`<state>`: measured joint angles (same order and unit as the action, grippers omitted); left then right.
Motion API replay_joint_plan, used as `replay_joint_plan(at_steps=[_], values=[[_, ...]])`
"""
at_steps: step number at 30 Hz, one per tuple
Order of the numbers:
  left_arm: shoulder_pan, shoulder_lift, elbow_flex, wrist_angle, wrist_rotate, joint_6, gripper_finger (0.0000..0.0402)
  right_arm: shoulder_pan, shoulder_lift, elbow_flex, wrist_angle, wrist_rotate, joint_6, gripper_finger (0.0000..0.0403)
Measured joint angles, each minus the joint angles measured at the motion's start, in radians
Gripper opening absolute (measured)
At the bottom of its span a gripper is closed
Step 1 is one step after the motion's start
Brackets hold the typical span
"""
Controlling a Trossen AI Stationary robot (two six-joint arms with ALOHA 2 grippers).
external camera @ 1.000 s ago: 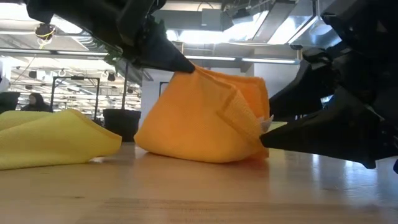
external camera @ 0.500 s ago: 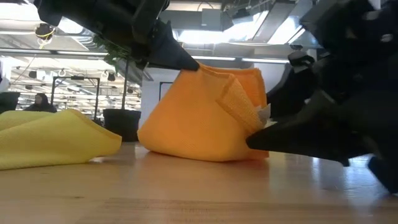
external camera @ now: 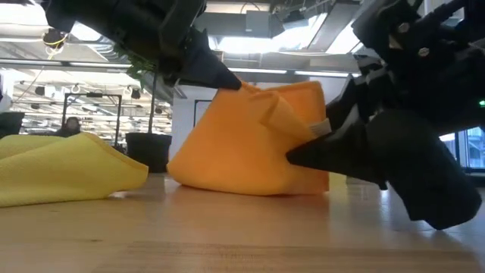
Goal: Fold microfiber towels
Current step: Fold the orange microfiber towel
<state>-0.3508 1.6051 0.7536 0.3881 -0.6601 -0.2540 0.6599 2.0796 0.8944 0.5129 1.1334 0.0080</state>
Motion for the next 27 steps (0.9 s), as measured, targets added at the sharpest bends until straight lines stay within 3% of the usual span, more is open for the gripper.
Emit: replay_joint_plan(at_steps=[8, 17, 27], values=[[0.000, 0.000, 0.000, -0.056, -0.022, -0.028, 0.0000, 0.058, 0.000, 0.001, 0.011, 0.069, 0.037, 0.0207], [0.000, 0.000, 0.000, -0.073, -0.030, -0.035, 0.0000, 0.084, -0.003, 0.003, 0.020, 0.117, 0.099, 0.0201], [0.000, 0.000, 0.000, -0.074, -0.030, -0.033, 0.0000, 0.030, -0.004, 0.004, 0.088, -0.034, 0.105, 0.0201]])
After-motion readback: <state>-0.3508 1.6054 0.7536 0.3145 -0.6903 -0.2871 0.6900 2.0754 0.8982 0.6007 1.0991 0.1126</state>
